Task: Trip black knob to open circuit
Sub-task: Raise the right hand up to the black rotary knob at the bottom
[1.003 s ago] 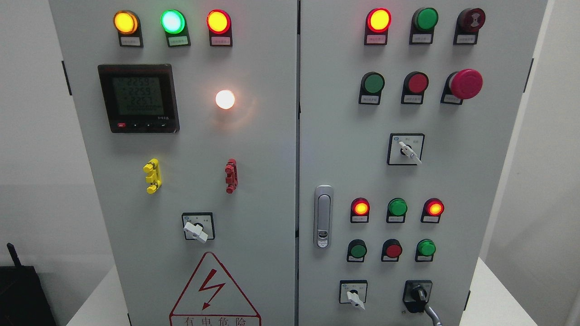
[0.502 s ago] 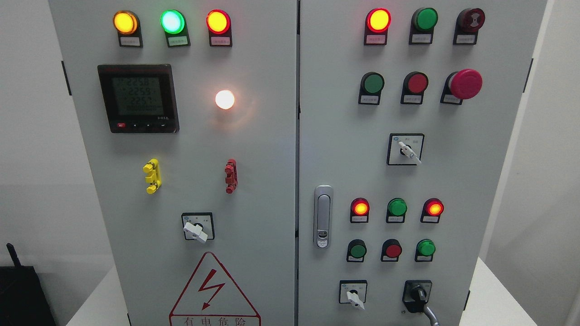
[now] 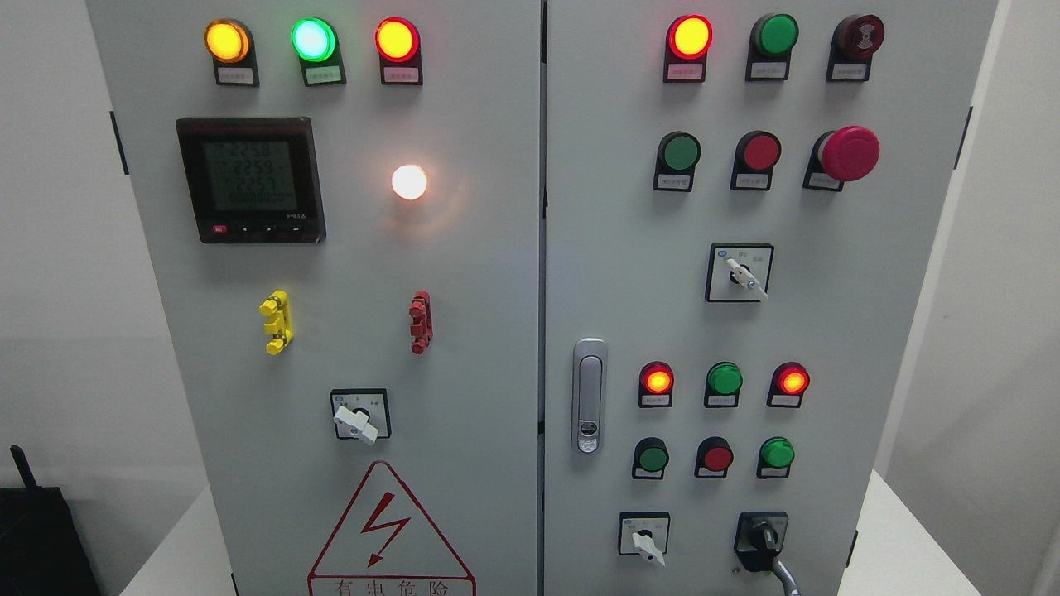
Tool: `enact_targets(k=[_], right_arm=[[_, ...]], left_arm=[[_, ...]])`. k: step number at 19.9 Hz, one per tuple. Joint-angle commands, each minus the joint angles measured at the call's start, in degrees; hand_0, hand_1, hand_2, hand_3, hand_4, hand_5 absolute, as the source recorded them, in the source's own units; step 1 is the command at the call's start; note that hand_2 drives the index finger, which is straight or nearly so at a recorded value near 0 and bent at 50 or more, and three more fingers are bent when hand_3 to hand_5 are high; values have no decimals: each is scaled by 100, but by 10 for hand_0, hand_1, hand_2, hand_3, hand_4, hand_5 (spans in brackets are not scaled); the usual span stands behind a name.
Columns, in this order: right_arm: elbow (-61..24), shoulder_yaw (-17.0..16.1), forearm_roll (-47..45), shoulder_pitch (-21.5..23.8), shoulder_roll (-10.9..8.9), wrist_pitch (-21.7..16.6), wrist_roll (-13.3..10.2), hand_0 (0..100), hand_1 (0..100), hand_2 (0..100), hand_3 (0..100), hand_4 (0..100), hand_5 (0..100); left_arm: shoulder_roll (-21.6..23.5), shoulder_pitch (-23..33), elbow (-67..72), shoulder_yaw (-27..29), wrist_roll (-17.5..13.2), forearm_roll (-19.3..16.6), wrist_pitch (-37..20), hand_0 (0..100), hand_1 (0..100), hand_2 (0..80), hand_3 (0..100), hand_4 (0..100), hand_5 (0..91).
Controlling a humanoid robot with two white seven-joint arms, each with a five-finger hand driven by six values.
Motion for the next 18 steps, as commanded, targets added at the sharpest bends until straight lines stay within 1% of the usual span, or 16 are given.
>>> enact_targets(k=[1, 11, 18], right_arm=[[-178, 128, 22, -78, 17, -12, 46, 1000, 976, 0, 1000, 1000, 950], [-275, 172, 39, -104, 17, -3, 46, 1000, 977, 0, 1000, 1000, 950], [-292, 278, 48, -113, 17, 14, 37, 1000, 978, 0, 1000, 1000, 950]], left_arm=[[-5, -2, 7, 5, 1, 14, 7, 120, 389, 0, 0, 0, 0], [-5, -2, 7, 5, 1, 14, 7, 120, 389, 0, 0, 0, 0], [-5, -2, 7, 5, 1, 14, 7, 120, 389, 0, 0, 0, 0]])
